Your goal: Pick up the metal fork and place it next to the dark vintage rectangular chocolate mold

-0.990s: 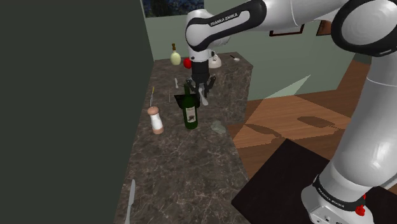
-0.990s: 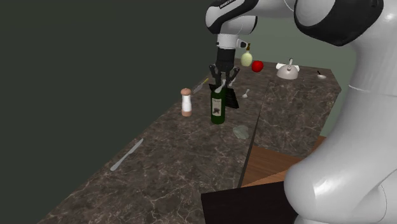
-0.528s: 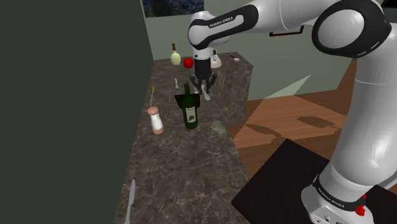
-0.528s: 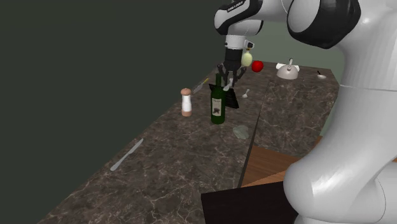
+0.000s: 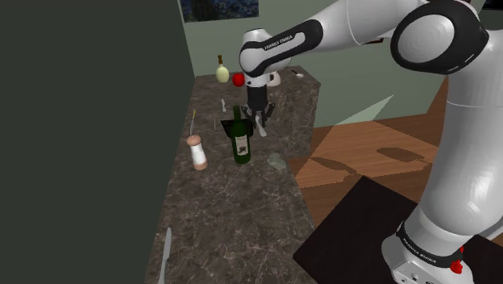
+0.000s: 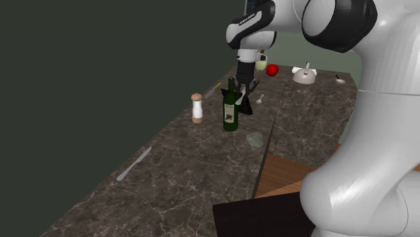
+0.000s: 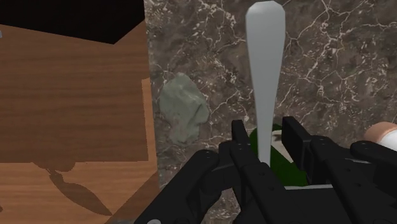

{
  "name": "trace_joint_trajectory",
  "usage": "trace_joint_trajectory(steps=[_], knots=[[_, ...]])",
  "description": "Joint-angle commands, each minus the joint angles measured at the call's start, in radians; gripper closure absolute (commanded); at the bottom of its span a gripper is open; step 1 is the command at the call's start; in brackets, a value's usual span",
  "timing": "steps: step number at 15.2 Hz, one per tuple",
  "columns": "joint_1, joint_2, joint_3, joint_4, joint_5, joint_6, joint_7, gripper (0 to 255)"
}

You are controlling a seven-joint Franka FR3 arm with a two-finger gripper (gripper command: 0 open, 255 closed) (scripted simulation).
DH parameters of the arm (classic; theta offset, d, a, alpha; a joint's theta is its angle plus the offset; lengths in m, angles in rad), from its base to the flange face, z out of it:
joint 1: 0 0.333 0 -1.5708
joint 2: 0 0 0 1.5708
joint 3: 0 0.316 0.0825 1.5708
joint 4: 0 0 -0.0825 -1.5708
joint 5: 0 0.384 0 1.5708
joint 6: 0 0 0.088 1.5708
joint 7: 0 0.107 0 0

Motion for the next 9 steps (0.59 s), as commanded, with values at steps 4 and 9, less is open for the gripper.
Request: trace_joint_trajectory(steps=[4,9], knots=[[0.001,0.024,-0.003,-0.037,-0.005,0.061,-0.002,255],[0.002,0.050,-0.005,-0.070,-0.010,0.119,-0.003,255]])
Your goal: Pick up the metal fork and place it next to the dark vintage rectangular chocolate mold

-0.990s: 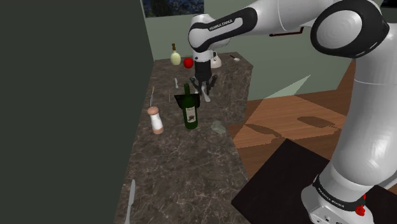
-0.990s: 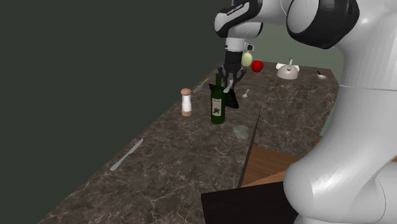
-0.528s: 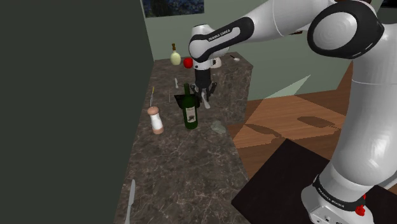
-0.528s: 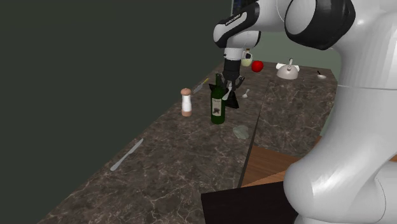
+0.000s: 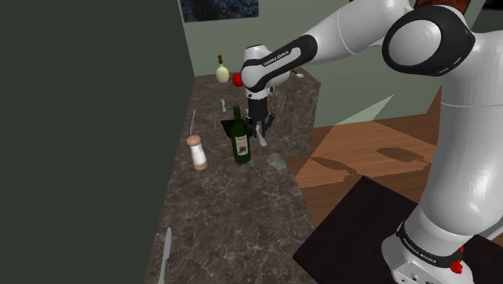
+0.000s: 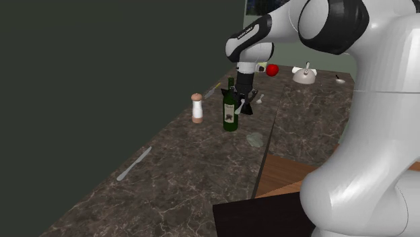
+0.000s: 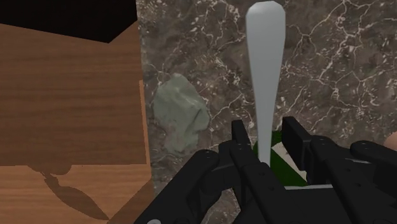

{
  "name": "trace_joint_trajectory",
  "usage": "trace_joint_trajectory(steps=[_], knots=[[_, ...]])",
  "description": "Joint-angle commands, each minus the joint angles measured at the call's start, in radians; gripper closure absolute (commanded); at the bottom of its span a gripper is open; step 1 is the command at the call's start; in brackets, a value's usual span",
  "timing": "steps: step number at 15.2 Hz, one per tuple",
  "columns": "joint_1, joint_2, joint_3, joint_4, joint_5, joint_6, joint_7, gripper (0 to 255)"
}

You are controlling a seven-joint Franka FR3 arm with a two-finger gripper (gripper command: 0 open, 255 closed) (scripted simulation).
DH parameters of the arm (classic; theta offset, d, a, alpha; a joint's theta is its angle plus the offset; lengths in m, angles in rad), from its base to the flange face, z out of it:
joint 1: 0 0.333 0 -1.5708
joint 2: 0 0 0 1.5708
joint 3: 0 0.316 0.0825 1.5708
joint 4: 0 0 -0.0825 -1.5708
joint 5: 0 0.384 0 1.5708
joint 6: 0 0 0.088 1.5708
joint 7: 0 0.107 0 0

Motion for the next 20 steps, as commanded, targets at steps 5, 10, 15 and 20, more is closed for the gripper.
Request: trace_joint_trajectory(steps=[5,10,15,20], knots=[[0.003,0.034,-0.003,-0.033,-0.007,0.068,0.000,255],[0.006,0.069,-0.007,-0.054,-0.014,0.122,0.001,255],[0.009,0.107,-0.012,-0.069,-0.022,0.175,0.002,255],[0.014,0.148,-0.017,-0.079,-0.030,0.225,0.004,255]])
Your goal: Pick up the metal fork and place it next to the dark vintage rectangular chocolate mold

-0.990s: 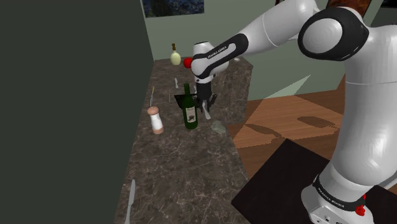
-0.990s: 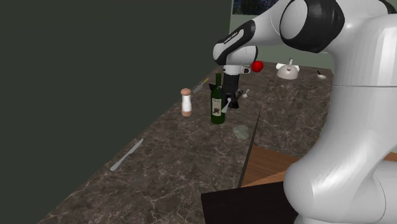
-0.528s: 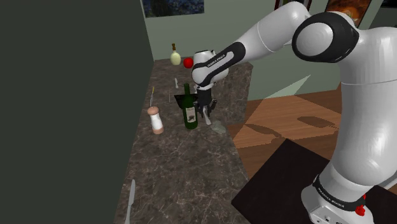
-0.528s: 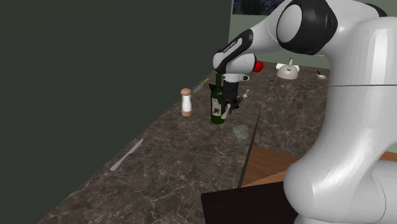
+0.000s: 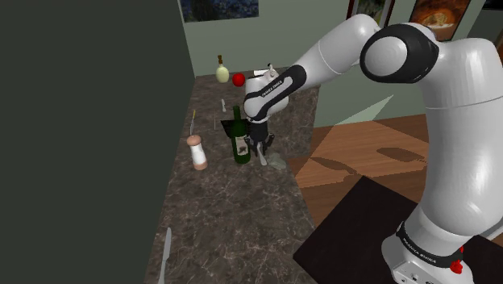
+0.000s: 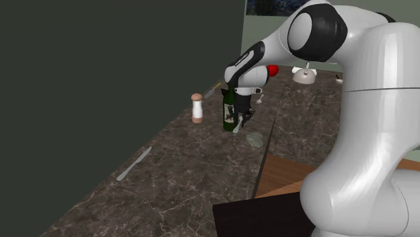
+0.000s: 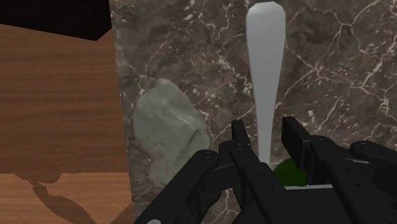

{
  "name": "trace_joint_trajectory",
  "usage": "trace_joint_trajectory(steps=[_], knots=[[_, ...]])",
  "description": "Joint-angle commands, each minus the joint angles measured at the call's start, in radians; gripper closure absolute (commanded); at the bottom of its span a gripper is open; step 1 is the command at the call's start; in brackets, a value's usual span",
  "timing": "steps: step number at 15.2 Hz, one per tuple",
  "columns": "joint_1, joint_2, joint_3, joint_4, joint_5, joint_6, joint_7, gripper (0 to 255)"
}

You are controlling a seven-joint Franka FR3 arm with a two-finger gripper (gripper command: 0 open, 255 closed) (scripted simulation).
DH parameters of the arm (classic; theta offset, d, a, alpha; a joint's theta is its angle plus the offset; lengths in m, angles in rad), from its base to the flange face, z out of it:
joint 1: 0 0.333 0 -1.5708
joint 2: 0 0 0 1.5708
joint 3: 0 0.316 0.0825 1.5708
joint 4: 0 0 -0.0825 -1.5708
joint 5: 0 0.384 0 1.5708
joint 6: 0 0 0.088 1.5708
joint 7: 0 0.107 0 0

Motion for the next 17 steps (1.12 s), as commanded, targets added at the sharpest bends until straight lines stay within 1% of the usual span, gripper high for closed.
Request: trace_joint_trajectory(steps=[1,15,17], knots=[[0.001,0.017,-0.002,-0.003,-0.003,0.021,0.000,255],[0.017,0.154,-0.022,0.003,-0.027,0.150,0.005,255],[0.017,0.154,-0.022,0.003,-0.027,0.150,0.005,255]])
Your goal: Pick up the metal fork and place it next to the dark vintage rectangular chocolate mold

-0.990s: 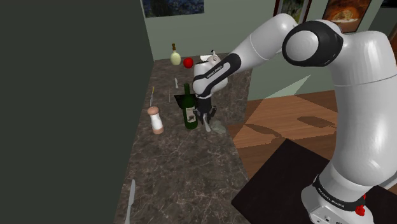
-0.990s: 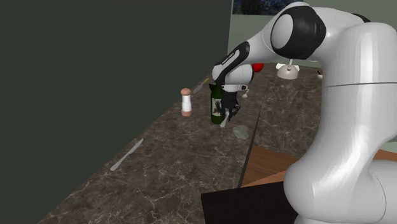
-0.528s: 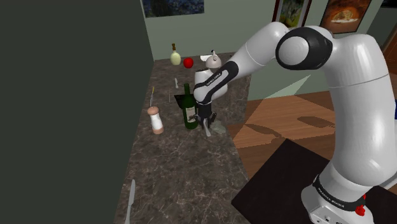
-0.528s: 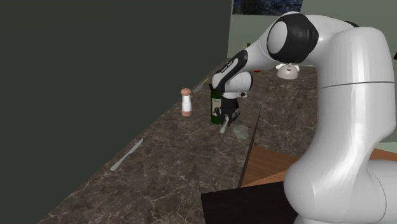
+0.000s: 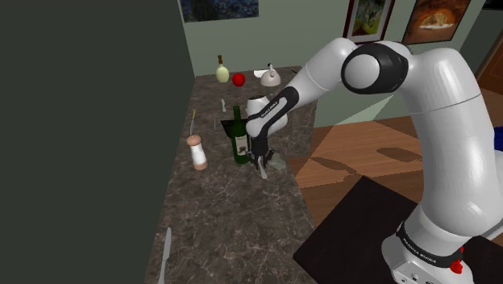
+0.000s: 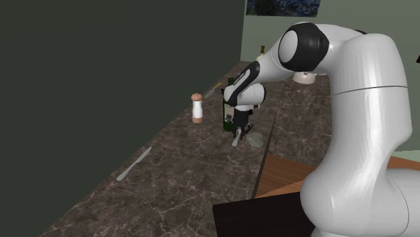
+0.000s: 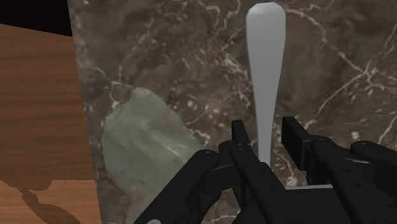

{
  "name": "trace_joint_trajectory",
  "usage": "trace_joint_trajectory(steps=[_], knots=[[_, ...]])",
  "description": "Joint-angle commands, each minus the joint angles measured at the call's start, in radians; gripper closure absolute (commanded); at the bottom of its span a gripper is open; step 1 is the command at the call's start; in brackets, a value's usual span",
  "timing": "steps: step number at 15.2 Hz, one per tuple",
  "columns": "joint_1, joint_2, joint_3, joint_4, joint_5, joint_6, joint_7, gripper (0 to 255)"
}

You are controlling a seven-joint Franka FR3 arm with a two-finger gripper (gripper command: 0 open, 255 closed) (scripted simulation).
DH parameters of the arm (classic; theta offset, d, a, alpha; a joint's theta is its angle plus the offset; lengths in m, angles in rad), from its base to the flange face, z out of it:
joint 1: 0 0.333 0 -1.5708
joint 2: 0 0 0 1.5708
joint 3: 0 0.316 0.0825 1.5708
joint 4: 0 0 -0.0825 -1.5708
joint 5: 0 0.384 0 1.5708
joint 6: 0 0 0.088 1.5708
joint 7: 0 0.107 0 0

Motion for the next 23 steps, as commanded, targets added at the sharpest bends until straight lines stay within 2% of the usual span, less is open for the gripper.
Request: trace_joint_trajectory(steps=[1,5,6,11,15,23], knots=[[0.000,0.004,0.000,0.003,-0.001,0.002,0.000,255],[0.000,0.004,0.000,0.003,-0.001,0.002,0.000,255],[0.000,0.003,0.000,0.002,-0.001,0.002,0.000,0],[0.000,0.003,0.000,0.002,-0.001,0.002,0.000,0],[-0.013,-0.075,0.010,0.020,0.013,-0.094,-0.009,0],[-0.013,-0.075,0.010,0.020,0.013,-0.094,-0.009,0]])
